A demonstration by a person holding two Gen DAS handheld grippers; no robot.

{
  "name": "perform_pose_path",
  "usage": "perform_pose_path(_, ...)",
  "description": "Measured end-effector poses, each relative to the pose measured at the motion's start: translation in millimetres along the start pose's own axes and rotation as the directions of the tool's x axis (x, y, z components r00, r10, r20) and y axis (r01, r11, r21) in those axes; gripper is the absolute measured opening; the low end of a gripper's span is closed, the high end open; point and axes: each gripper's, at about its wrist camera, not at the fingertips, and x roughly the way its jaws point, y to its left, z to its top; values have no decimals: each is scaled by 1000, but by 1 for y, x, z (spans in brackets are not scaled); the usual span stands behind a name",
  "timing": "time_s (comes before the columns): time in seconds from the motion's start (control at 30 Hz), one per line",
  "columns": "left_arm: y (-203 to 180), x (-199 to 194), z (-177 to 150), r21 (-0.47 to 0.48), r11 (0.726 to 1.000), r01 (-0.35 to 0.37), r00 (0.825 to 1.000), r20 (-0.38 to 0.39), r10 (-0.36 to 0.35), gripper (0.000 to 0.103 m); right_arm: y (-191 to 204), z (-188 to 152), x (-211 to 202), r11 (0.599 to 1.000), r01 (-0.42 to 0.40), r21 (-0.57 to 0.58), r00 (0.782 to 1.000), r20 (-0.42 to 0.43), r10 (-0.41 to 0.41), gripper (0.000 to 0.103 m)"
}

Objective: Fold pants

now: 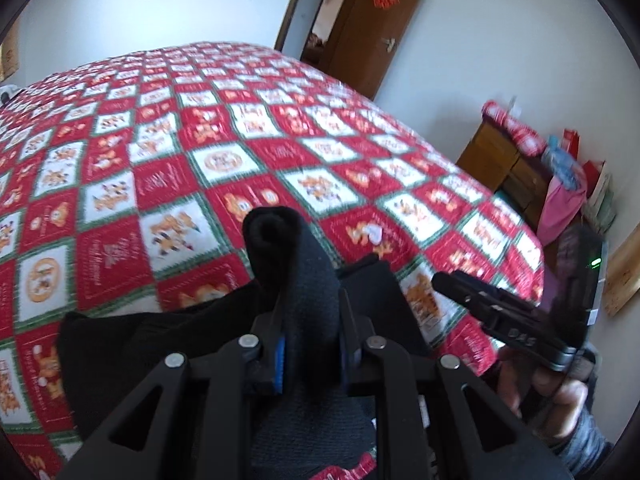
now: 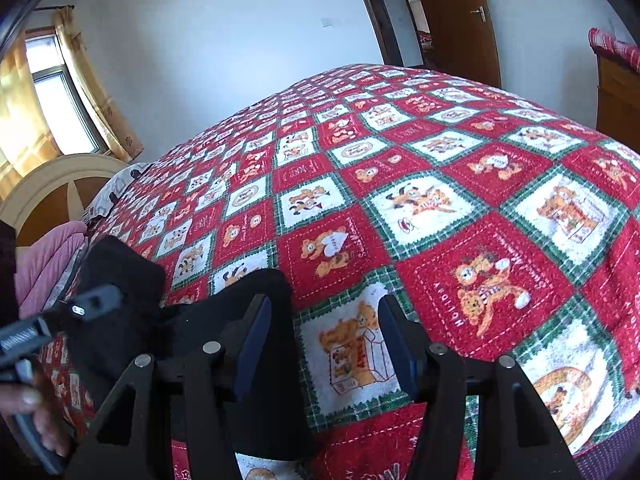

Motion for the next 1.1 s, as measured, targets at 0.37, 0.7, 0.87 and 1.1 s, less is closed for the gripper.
perform_pose_path(0.37,-45,-16,-2,115,992,55,990,123,-69,65,-17,-1,6,998,-21,66,1000,-11,22,58)
perform_pose_path(0.7,52,-53,-58,-82,990,-117,961,242,134,76,10,0,-9,979,-201,22,980,4,201,59)
perform_pose_path(0.87,88,-44,-79,-179,971,-158,956,220,196,78,45,-21,10,982,-151,-116,984,-115,138,59)
perform_pose_path(1.1,87,-36,-84,-164,969,-187,948,230,222,97,47,-31,15,976,-119,-185,984,-150,91,15)
